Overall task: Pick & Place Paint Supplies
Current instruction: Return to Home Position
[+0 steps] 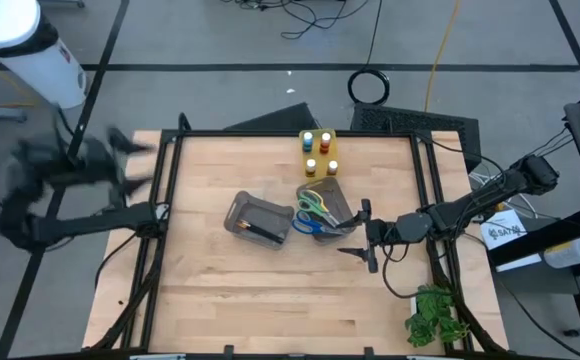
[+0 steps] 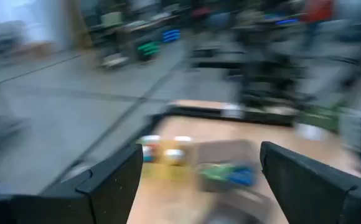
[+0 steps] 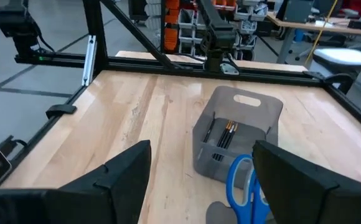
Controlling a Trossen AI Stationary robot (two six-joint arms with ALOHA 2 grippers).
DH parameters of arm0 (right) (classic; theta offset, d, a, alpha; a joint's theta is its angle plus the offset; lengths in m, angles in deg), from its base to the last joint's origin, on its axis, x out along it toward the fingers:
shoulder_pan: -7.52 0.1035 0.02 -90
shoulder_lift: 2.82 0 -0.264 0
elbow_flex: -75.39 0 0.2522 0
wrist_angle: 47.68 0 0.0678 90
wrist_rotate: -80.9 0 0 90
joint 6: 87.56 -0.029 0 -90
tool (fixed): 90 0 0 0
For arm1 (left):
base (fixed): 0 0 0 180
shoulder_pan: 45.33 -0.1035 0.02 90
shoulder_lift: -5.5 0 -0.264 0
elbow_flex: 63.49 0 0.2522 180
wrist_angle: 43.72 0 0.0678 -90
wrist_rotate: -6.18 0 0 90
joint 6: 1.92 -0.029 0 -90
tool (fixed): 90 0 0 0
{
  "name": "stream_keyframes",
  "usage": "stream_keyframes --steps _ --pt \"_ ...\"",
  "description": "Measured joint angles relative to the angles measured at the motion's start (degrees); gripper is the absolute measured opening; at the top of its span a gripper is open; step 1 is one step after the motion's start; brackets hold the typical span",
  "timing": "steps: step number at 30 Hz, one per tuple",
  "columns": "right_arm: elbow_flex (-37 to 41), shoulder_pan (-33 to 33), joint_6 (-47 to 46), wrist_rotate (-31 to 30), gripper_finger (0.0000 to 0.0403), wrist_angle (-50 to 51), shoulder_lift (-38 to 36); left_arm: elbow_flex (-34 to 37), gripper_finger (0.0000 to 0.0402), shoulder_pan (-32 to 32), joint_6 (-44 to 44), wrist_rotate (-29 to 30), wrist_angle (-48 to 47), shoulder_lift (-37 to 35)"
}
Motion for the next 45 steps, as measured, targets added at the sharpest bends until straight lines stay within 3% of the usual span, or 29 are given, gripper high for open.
stream_keyframes --steps 4,8,11,14,18,24,28,33,39,45 --pt "0.0 0.0 1.0 0.0 0.0263 0.0 0.0 25.7 0.0337 0.1 3.7 -13.8 19.8 -15.3" --pt "0.0 0.0 1.2 -0.1 0.0263 -0.4 0.0 48.9 0.0337 0.2 14.5 -21.7 45.9 -25.1" --pt "0.0 0.0 1.4 -0.1 0.0263 -1.4 0.0 62.6 0.0337 0.2 16.3 -23.2 59.3 -26.9" --pt "0.0 0.0 0.7 -0.2 0.0263 -2.0 0.0 70.6 0.0337 0.2 16.4 -20.9 69.1 -27.2" --pt "0.0 0.0 1.0 -0.4 0.0263 -2.2 0.0 73.1 0.0337 0.2 13.2 -17.3 67.5 -27.0" --pt "0.9 -0.5 2.1 -7.8 0.0263 0.9 -5.7 73.3 0.0337 0.2 11.0 -15.5 64.1 -27.0" --pt "7.2 -1.8 5.7 -2.0 0.0263 0.9 -16.1 73.3 0.0337 1.3 9.8 -12.7 59.8 -26.9" --pt "15.8 -6.8 0.9 0.2 0.0263 -0.1 -28.2 73.3 0.0337 3.5 8.8 -11.4 59.0 -26.9" --pt "24.7 -13.6 0.1 10.2 0.0263 -3.8 -34.8 73.3 0.0337 4.9 6.5 -10.6 57.9 -26.9" --pt "30.9 -18.2 0.3 9.9 0.0263 -4.5 -41.4 73.3 0.0337 4.8 6.3 -10.5 56.6 -26.9"
